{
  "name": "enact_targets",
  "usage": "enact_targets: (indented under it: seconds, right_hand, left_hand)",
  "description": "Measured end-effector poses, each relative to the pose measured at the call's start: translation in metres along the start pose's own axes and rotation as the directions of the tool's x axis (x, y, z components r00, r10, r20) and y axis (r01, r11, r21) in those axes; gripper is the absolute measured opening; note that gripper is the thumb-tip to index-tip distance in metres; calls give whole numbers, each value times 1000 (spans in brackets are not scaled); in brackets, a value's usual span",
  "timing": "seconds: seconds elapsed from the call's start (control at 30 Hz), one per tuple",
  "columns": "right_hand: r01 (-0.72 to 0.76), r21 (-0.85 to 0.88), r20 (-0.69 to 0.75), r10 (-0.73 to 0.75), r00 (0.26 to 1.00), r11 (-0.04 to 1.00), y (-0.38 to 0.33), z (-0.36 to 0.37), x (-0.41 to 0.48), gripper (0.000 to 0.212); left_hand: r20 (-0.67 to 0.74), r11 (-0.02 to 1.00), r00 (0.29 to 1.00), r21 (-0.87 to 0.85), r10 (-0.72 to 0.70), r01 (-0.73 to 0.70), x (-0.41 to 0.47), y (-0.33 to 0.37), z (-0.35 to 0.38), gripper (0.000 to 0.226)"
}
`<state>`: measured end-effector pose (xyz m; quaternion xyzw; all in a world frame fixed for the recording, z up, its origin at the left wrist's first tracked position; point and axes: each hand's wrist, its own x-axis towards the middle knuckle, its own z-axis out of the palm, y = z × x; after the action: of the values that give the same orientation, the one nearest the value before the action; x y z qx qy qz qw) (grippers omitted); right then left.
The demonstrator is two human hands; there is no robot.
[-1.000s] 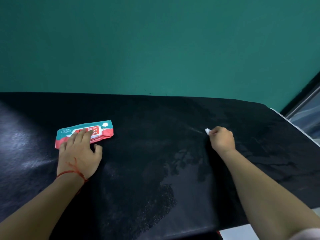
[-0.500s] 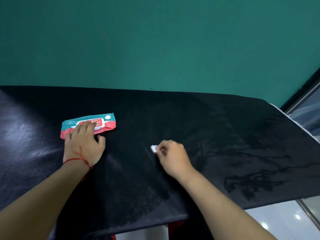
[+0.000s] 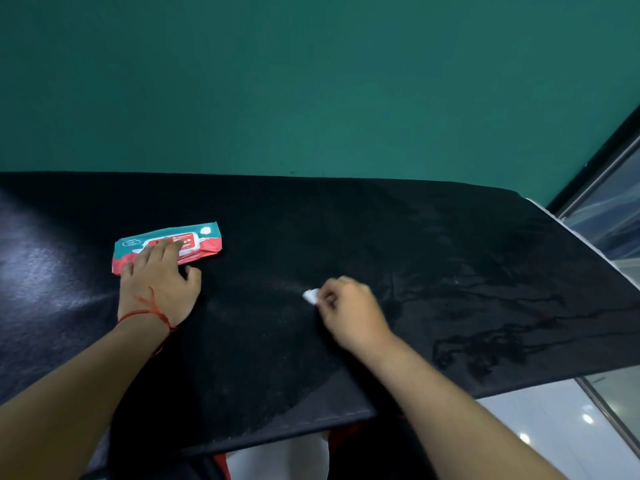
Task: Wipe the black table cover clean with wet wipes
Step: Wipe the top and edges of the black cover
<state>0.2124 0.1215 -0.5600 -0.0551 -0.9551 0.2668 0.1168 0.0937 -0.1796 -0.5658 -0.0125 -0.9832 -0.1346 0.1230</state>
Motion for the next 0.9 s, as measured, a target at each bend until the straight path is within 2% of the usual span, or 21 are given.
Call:
enact_targets:
  seconds: [0.1, 0.23, 0.3, 0.4, 0.57, 0.7, 0.9]
  right_hand:
    - [-199, -58, -117, 191, 975, 978, 55, -32, 25, 17]
    - [-434, -14, -224, 421, 879, 901, 115, -76, 36, 33]
    - [-490, 3, -235, 477, 847, 872, 130, -89, 37, 33]
    - [-516, 4, -242, 501, 831, 857, 126, -89, 37, 22]
    - [-432, -33, -236, 413, 880, 901, 86, -66, 25, 23]
    - [-256, -76, -158, 242, 957, 964, 40, -35, -6, 9]
    - [-26, 51, -1, 26, 1000, 998, -40, 12, -70, 3]
  left_hand:
    - [5, 1000, 1000, 2, -5, 5, 1, -1, 1, 57]
    - [10, 1000, 1000, 4, -3, 3, 2, -2, 2, 58]
    - [5, 1000, 1000, 4, 1, -1, 2, -2, 3, 57]
    - [2, 1000, 1000, 1, -2, 2, 2, -2, 4, 57]
    - [4, 1000, 1000, 1, -2, 2, 2, -4, 6, 58]
    - [12, 1000, 1000, 12, -2, 2, 3, -3, 6, 59]
    - [4, 1000, 1000, 8, 5, -5, 2, -5, 7, 58]
